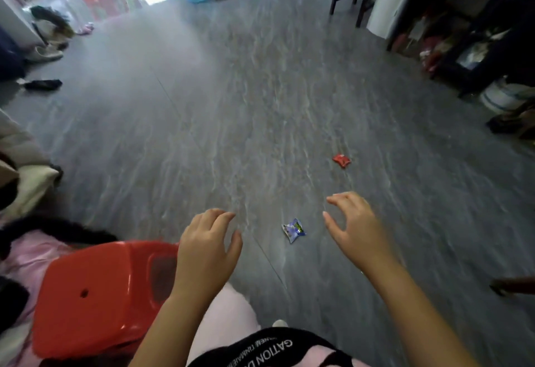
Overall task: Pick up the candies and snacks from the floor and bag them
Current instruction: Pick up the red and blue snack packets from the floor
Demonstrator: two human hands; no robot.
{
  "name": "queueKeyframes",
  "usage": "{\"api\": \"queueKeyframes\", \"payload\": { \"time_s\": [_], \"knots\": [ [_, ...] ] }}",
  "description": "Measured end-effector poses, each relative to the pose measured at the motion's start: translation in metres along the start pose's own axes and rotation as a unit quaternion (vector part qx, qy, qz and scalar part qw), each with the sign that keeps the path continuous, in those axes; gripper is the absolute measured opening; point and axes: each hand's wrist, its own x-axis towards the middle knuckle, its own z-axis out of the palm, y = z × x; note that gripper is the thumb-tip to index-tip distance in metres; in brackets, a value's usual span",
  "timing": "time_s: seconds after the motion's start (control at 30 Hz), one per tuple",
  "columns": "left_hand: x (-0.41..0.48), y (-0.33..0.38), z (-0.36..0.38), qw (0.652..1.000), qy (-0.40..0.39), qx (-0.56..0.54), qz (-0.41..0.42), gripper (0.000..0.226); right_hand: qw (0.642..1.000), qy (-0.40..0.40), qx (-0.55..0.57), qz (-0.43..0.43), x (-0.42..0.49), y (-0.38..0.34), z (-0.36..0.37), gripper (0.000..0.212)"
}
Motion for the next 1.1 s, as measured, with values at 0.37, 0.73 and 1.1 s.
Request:
{"api": "queueKeyframes", "payload": {
  "time_s": [0.37, 0.73, 1.1],
  "knots": [
    [0.289, -0.095, 0.018, 0.996, -0.047, -0.012, 0.081, 0.037, 0.994, 0.032, -0.016, 0.107, 0.238, -0.021, 0.050, 0.026],
    [0.527, -0.056, 0.088, 0.967, -0.149, -0.018, 0.206, 0.038, 0.961, 0.106, -0.028, 0.255, 0.380, 0.034, 0.026, 0.027],
    [0.687, 0.083, 0.182, 0.895, -0.236, -0.031, 0.378, 0.041, 0.895, 0.231, -0.035, 0.380, 0.474, 0.153, -0.027, 0.026]
  ]
}}
